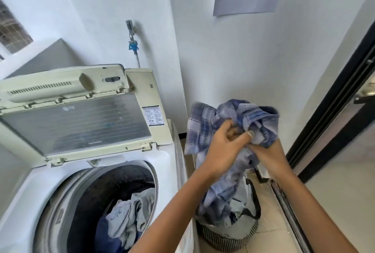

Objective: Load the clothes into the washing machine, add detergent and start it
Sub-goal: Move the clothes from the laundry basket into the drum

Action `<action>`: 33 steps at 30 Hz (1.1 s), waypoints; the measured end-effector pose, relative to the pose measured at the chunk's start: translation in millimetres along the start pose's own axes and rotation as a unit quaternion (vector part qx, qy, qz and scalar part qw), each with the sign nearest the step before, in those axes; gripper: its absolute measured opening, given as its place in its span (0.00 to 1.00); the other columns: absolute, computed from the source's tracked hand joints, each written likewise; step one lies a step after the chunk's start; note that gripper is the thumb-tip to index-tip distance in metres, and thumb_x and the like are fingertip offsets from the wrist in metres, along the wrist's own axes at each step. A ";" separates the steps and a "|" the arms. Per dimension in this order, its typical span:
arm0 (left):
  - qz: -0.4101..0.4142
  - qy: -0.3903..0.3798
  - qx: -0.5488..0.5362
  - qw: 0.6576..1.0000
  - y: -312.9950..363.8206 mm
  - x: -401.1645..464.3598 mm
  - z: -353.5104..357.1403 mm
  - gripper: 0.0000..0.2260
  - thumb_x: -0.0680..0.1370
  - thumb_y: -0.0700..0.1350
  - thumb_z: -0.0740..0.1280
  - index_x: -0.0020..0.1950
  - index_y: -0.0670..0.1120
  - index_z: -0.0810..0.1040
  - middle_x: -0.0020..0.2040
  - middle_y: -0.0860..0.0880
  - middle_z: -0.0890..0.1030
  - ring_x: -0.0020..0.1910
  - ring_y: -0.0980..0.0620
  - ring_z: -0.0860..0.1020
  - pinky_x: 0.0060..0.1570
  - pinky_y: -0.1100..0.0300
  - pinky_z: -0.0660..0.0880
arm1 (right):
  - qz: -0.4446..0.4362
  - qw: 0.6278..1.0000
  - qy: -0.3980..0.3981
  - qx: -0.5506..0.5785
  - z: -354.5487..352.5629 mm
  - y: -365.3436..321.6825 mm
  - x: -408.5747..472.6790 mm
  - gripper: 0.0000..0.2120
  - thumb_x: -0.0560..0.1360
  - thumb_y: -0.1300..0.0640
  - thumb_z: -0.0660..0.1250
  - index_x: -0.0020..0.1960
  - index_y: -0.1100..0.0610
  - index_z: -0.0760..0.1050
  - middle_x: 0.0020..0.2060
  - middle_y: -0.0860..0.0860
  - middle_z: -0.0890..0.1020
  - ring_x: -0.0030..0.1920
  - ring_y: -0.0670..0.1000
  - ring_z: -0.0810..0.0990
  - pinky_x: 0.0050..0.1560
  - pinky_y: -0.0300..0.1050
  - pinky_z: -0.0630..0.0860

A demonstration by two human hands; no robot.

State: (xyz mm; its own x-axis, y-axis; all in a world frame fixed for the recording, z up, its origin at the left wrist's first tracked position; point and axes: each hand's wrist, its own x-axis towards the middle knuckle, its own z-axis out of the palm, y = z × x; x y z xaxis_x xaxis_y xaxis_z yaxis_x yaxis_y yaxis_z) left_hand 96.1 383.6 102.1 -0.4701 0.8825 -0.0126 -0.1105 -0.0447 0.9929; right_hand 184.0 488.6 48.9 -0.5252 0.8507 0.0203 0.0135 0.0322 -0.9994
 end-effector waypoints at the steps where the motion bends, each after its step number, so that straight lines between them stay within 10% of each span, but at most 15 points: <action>1: 0.024 0.004 0.015 1.000 1.0 -7.5 -7.0 0.09 0.78 0.40 0.66 0.58 0.45 0.76 0.51 0.49 0.83 0.52 0.56 0.81 0.52 0.65 0.76 | -0.014 1.000 0.014 0.010 0.0 -6.5 2.7 0.14 0.72 0.70 0.69 0.52 0.54 0.77 0.48 0.52 0.83 0.50 0.52 0.81 0.47 0.39 0.79; 7: 0.058 0.346 0.182 0.919 10.1 -33.1 -74.8 0.18 0.74 0.51 0.71 0.61 0.54 0.70 0.62 0.53 0.71 0.59 0.55 0.71 0.60 0.55 0.70 | -0.054 0.997 0.002 0.057 17.3 -62.5 9.0 0.17 0.70 0.70 0.70 0.44 0.46 0.79 0.40 0.40 0.84 0.46 0.44 0.82 0.51 0.48 0.78; 10: 0.013 0.288 0.168 0.943 21.4 -46.2 -102.5 0.19 0.73 0.56 0.70 0.61 0.53 0.72 0.65 0.52 0.72 0.64 0.53 0.71 0.64 0.51 0.69 | -0.071 0.992 -0.042 0.096 33.9 -97.9 6.6 0.19 0.70 0.71 0.69 0.41 0.46 0.81 0.38 0.41 0.85 0.46 0.47 0.82 0.49 0.48 0.79; 16: 0.162 0.321 0.065 0.931 87.0 -85.8 -146.8 0.04 0.77 0.41 0.67 0.42 0.45 0.79 0.35 0.51 0.82 0.35 0.53 0.78 0.38 0.52 0.77 | -0.094 0.966 -0.180 0.160 88.9 -163.4 -15.1 0.16 0.71 0.71 0.67 0.40 0.50 0.82 0.37 0.46 0.85 0.39 0.47 0.84 0.40 0.43 0.81; 33: 0.340 0.457 0.075 0.818 268.0 -211.8 -233.4 0.07 0.79 0.42 0.65 0.55 0.42 0.77 0.57 0.39 0.81 0.56 0.39 0.80 0.55 0.39 0.77 | -0.160 0.863 -0.303 0.371 270.5 -319.0 -110.4 0.10 0.72 0.74 0.66 0.42 0.60 0.77 0.39 0.57 0.81 0.44 0.56 0.80 0.53 0.57 0.77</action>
State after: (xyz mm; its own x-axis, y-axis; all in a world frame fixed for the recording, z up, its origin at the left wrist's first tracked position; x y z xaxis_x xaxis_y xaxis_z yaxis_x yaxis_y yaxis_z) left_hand -38.3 75.4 343.2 -0.8445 -0.0459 0.5335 0.5256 -0.2620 0.8094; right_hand 7.5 242.6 357.8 -0.7522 0.4225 0.5057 -0.6460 -0.3214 -0.6924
